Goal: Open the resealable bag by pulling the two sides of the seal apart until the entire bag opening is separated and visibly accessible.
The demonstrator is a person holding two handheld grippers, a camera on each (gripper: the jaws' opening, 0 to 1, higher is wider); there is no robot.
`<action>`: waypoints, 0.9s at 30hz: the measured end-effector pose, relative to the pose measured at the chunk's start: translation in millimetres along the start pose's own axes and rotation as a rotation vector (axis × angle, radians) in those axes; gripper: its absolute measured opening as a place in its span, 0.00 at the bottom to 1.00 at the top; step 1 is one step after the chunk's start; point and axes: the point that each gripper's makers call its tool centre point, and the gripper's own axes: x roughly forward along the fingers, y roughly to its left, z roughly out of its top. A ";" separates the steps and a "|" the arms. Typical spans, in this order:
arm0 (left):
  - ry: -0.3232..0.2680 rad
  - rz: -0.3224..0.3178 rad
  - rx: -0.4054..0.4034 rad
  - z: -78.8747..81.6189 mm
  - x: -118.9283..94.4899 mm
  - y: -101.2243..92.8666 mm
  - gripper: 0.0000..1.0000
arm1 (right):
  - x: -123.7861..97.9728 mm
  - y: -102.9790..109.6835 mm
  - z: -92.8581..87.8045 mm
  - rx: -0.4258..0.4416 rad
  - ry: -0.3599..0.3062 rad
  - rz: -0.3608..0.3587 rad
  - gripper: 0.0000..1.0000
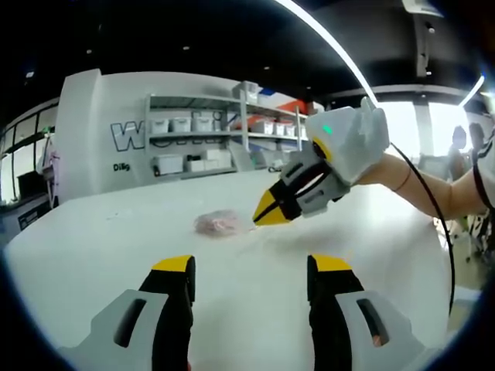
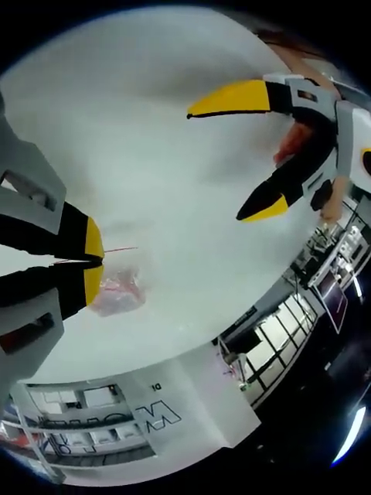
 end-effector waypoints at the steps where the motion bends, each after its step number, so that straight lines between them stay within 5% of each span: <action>1: 0.000 -0.001 -0.002 0.1 0.1 0.0 0.58 | 0.4 -0.2 -0.5 0.004 0.000 0.000 0.00; 16: -0.001 -0.015 -0.023 0.8 1.4 -1.4 0.58 | -1.2 -3.4 0.1 0.221 -0.085 0.053 0.00; 27: 0.005 -0.035 -0.026 0.8 4.3 -6.0 0.58 | -2.8 -1.4 5.7 0.285 -0.126 0.077 0.00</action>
